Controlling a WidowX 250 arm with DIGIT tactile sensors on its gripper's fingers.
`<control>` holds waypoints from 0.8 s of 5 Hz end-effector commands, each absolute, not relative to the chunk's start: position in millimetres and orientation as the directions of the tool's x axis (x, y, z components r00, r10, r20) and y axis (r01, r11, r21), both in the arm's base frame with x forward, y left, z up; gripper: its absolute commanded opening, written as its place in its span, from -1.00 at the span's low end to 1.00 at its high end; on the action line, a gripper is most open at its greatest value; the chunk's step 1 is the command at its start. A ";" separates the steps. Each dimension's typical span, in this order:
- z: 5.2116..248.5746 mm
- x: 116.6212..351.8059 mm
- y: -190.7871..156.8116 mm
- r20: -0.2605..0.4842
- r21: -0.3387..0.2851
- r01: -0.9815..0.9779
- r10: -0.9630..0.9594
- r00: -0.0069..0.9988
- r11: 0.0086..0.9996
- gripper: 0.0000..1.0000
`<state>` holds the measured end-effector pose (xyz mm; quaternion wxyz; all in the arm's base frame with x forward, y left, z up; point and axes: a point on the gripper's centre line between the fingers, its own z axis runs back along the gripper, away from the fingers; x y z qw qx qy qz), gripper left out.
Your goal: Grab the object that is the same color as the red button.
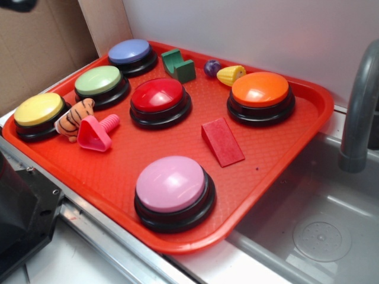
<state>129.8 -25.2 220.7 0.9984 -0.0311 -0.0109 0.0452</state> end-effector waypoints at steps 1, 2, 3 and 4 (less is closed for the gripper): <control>189.3 170.4 -51.6 -0.040 -0.152 -0.405 0.404 0.914 0.901 1.00; 171.6 187.4 -65.7 -0.026 -0.166 -0.521 0.524 0.851 0.838 1.00; 152.0 203.0 -77.5 -0.010 -0.208 -0.613 0.625 0.780 0.762 1.00; 131.5 216.0 -85.6 0.016 -0.193 -0.708 0.723 0.690 0.680 1.00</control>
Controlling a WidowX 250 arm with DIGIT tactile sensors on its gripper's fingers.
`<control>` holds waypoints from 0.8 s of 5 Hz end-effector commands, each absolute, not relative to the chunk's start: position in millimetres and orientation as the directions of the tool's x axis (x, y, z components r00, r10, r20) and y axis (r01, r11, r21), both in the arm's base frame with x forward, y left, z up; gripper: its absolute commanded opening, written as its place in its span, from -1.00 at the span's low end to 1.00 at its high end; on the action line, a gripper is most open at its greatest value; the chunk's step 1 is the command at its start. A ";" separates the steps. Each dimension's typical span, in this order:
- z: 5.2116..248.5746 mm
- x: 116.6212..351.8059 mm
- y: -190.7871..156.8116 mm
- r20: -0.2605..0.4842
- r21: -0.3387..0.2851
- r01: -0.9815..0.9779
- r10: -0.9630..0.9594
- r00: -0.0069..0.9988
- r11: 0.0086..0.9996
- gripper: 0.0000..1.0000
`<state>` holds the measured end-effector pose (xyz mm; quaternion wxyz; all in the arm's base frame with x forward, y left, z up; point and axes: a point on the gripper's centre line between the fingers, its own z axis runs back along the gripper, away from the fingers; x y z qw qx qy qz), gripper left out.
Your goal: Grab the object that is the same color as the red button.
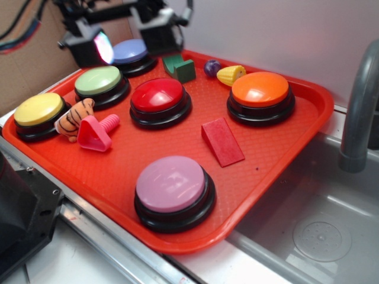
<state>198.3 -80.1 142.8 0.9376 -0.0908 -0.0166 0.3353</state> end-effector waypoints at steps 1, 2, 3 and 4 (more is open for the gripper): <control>98.2 237.3 -96.7 0.051 -0.218 -0.737 0.761 0.646 0.640 1.00; 76.3 249.2 -99.8 0.053 -0.182 -0.764 0.782 0.621 0.619 1.00; 56.2 260.5 -101.1 0.071 -0.172 -0.783 0.800 0.596 0.598 1.00; 46.3 267.0 -101.9 0.090 -0.186 -0.789 0.810 0.580 0.586 1.00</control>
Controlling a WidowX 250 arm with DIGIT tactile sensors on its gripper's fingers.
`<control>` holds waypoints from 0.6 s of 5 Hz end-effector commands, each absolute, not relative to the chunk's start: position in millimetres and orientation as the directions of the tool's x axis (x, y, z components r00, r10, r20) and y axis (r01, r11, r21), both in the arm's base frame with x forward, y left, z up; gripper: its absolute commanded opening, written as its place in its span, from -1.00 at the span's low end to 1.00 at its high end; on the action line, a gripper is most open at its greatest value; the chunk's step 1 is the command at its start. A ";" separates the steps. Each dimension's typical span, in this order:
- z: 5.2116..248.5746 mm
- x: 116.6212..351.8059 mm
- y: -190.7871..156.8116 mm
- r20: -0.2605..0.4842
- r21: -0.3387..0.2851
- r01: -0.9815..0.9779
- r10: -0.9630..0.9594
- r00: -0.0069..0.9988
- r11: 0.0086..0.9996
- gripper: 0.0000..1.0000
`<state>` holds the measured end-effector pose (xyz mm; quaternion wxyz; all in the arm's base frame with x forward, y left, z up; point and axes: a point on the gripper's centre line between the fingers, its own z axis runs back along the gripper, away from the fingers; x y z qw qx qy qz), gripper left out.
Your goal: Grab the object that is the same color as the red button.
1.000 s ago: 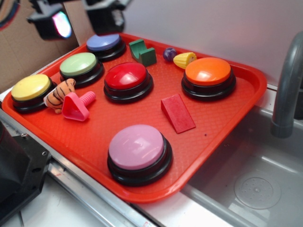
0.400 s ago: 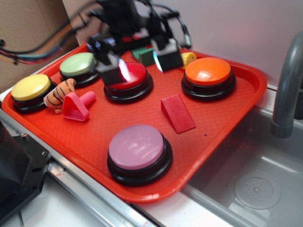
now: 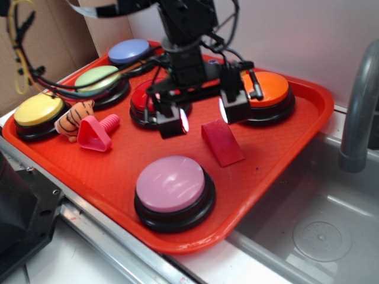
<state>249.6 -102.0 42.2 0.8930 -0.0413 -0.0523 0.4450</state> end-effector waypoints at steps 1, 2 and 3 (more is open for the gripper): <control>38.0 274.6 -108.6 0.088 -0.209 -0.770 0.796 0.599 0.603 1.00; 32.8 276.6 -109.9 0.092 -0.201 -0.770 0.795 0.600 0.605 1.00; 28.5 277.3 -111.4 0.120 -0.194 -0.776 0.800 0.589 0.600 1.00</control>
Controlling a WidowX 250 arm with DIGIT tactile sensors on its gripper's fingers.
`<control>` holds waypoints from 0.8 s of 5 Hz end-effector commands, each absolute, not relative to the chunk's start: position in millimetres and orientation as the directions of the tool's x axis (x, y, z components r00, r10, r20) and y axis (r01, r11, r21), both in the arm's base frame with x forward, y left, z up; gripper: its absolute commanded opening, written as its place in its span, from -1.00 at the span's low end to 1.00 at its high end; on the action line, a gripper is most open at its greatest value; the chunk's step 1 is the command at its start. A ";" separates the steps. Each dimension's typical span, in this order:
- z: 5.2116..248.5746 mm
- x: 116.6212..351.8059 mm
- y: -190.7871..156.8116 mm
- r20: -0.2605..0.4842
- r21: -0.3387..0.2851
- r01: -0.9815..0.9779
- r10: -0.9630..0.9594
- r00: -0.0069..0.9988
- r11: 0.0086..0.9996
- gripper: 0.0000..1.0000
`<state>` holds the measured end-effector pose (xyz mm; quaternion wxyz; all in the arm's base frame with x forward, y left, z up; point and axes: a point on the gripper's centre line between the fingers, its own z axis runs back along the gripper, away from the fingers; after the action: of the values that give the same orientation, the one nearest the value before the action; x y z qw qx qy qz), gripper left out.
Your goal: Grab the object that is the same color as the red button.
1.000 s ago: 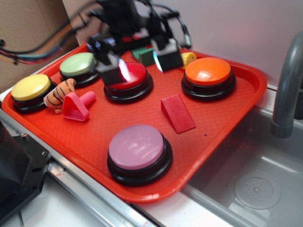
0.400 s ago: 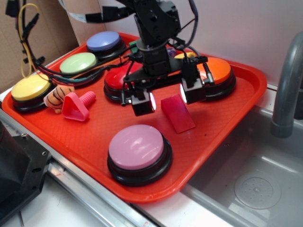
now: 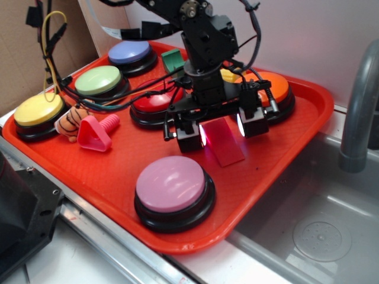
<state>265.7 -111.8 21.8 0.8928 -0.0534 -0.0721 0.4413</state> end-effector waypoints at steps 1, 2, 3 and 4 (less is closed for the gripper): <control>29.3 276.1 -112.0 0.152 -0.202 -0.790 0.815 0.559 0.579 -1.00; 34.5 275.9 -108.4 0.199 -0.197 -0.811 0.833 0.517 0.550 -1.00; 48.3 274.5 -97.8 0.101 -0.212 -0.814 0.841 0.532 0.540 -1.00; 76.2 274.9 -79.6 0.052 -0.128 -0.726 0.735 0.676 0.676 -1.00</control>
<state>260.3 -86.1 52.7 0.9168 -0.0241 -0.0227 0.3981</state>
